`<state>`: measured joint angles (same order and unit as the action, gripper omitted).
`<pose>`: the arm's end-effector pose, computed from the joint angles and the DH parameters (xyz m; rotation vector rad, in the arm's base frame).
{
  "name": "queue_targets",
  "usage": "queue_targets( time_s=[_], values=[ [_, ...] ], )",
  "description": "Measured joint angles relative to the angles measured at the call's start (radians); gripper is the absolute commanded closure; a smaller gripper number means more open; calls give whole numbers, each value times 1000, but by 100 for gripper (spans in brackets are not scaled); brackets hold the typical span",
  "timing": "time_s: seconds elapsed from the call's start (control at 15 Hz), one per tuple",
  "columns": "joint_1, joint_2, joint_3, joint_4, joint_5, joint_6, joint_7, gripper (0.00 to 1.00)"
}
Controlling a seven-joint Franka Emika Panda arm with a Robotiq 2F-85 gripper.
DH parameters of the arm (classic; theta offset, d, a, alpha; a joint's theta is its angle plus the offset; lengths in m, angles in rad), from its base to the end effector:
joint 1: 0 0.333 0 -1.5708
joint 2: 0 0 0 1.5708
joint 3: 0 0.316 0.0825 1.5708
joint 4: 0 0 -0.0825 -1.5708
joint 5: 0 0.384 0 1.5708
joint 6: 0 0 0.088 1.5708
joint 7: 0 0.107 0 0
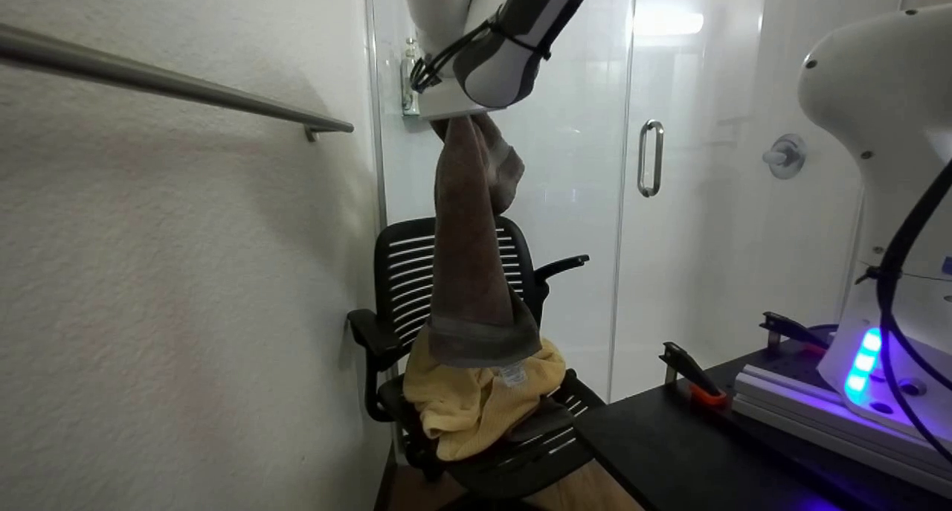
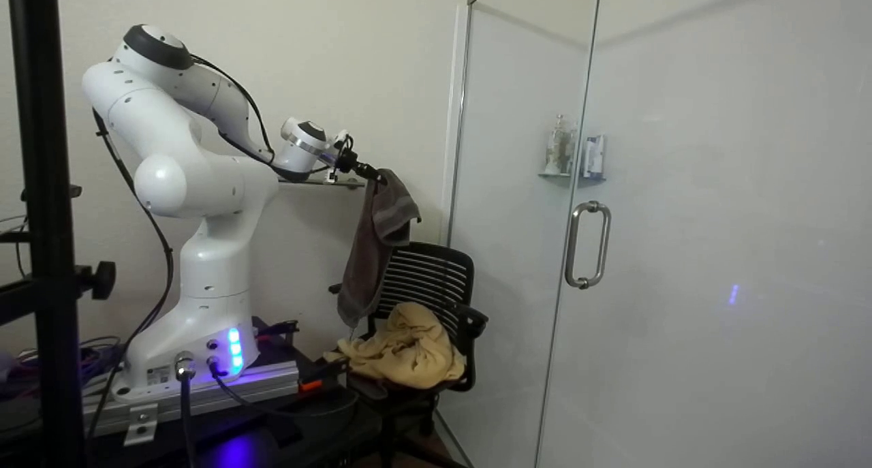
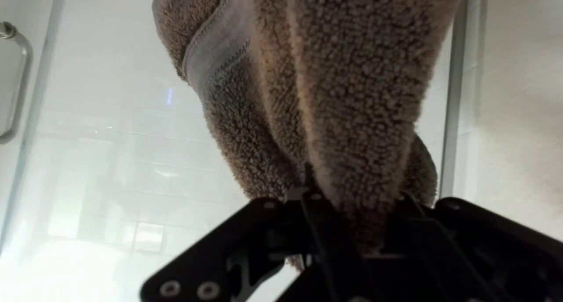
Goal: Hang the cloth on the back of the chair
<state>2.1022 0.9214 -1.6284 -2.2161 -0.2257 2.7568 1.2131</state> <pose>0.4554 0.3470 0.4144 2.3898 -0.3250 1.4668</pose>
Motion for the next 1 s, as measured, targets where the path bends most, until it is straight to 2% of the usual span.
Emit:
queue_targets(
  time_s=[0.07, 0.2, 0.53, 0.67, 1.0],
  values=[
    [-56, -7, 59, 20, 13, 26, -18, 100],
    [-116, -1, 115, 50, 18, 42, -21, 100],
    [-113, 9, 108, 59, 72, 36, -31, 100],
    [-96, 24, 45, 56, 97, 39, -34, 100],
    [-66, 37, -222, 85, 158, 72, -157, 100]
  ],
)
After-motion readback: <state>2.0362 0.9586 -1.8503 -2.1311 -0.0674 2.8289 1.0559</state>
